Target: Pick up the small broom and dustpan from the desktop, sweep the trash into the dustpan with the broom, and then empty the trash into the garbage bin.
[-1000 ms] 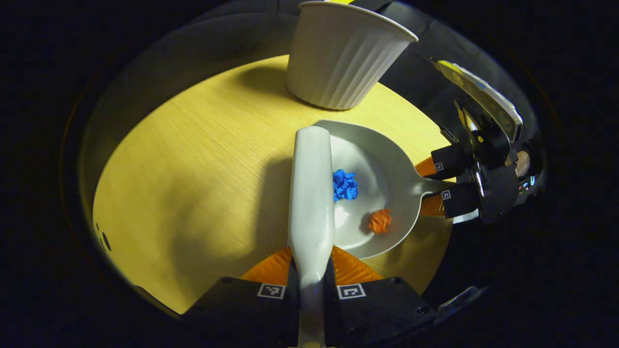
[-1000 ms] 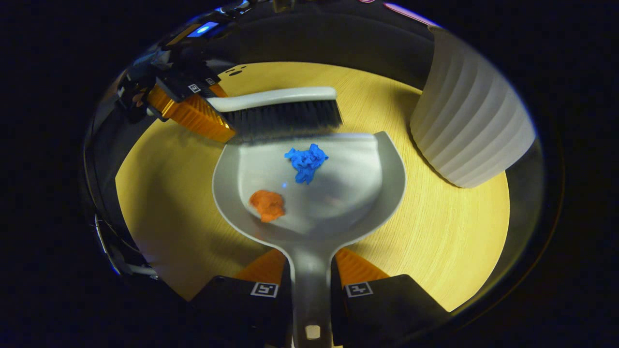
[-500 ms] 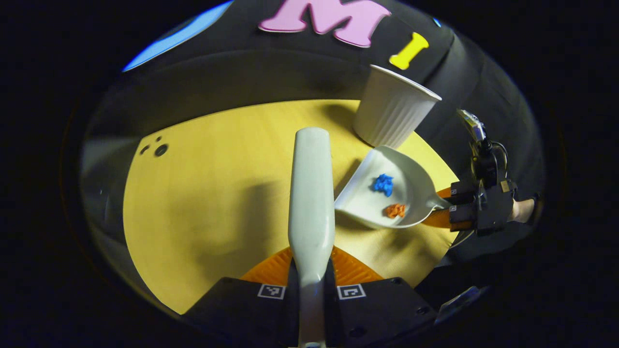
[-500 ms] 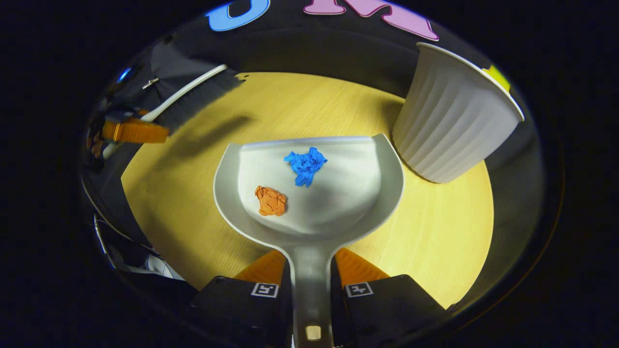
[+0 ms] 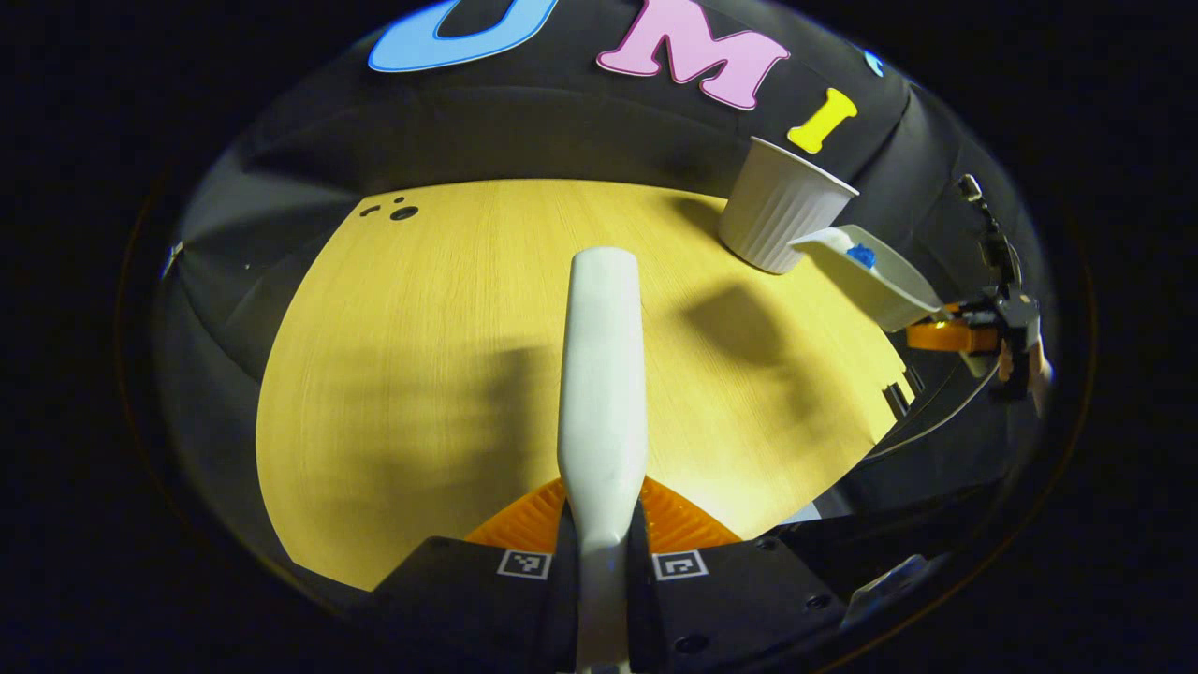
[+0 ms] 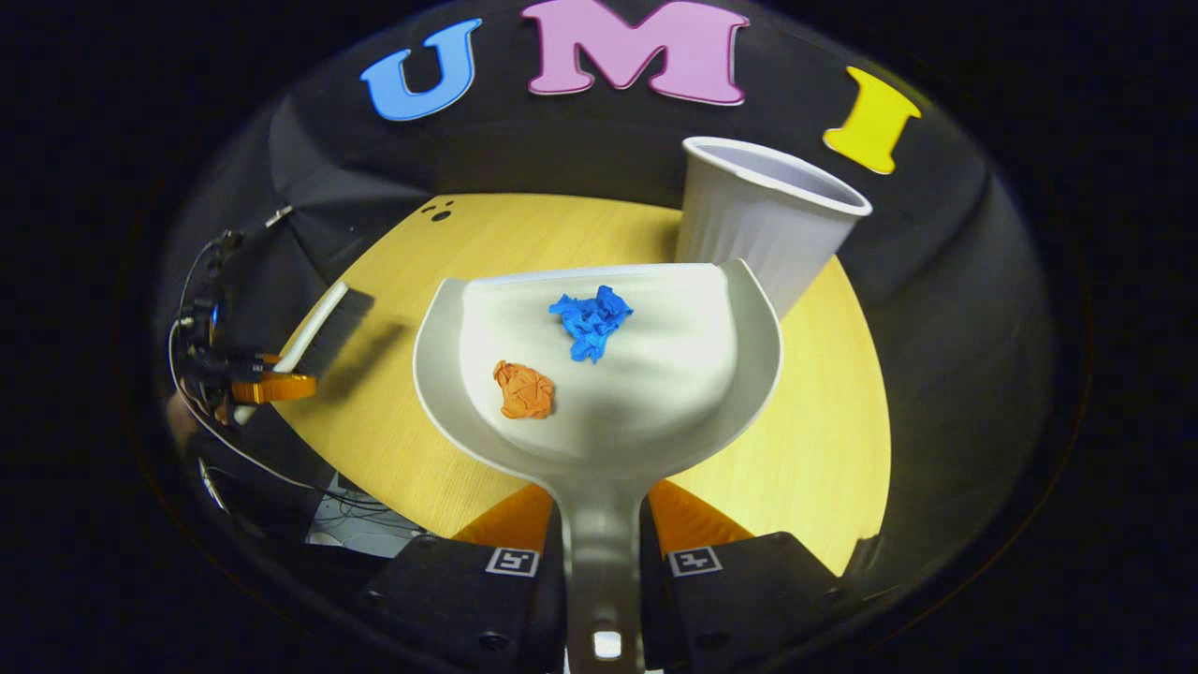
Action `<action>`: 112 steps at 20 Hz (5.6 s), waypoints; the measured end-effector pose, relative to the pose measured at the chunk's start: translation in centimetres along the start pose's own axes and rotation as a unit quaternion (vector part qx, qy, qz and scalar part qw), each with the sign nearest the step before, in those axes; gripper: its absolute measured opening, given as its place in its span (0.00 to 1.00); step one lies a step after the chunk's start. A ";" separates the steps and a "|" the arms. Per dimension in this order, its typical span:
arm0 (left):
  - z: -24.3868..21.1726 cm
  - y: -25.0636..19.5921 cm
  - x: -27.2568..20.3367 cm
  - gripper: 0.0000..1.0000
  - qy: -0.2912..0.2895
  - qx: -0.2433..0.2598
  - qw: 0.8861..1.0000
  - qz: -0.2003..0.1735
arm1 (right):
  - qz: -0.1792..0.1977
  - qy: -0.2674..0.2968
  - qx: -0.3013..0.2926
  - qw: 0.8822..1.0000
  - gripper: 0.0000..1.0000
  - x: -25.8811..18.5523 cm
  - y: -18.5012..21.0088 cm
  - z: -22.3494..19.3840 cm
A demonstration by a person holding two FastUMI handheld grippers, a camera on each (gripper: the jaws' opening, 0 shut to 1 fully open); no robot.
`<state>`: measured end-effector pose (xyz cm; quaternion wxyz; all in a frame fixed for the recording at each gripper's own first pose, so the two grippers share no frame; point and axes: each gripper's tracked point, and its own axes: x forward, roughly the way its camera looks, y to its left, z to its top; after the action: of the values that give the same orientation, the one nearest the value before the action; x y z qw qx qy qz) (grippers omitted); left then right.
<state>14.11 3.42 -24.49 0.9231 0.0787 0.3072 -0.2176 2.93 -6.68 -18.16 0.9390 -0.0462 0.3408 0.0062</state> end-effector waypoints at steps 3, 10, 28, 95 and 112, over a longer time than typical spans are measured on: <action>-1.0 0.0 -1.4 0.23 -0.008 -0.001 1.000 0.008 | -0.037 -0.015 0.009 0.999 0.31 -1.2 -1.1 0.9; -2.2 1.5 -3.5 0.25 -0.037 -0.009 0.999 0.005 | -0.108 -0.040 0.029 0.993 0.31 -2.1 -5.7 4.0; -4.5 5.9 -6.1 0.25 -0.030 -0.116 0.992 0.038 | -0.242 -0.030 -0.085 0.966 0.35 7.0 -16.3 20.1; -2.9 -1.1 -1.3 0.26 -0.035 -0.144 0.985 0.085 | 0.010 -0.135 0.048 0.990 0.35 8.8 3.6 20.6; -1.3 3.7 1.2 0.26 -0.024 -0.159 0.979 0.124 | 0.075 0.029 -0.003 0.997 0.39 21.5 21.1 0.9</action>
<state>15.96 6.69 -26.23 0.9509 -0.0367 0.3030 -0.0517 19.13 14.01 -33.03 0.9253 -0.0233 0.3707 0.0761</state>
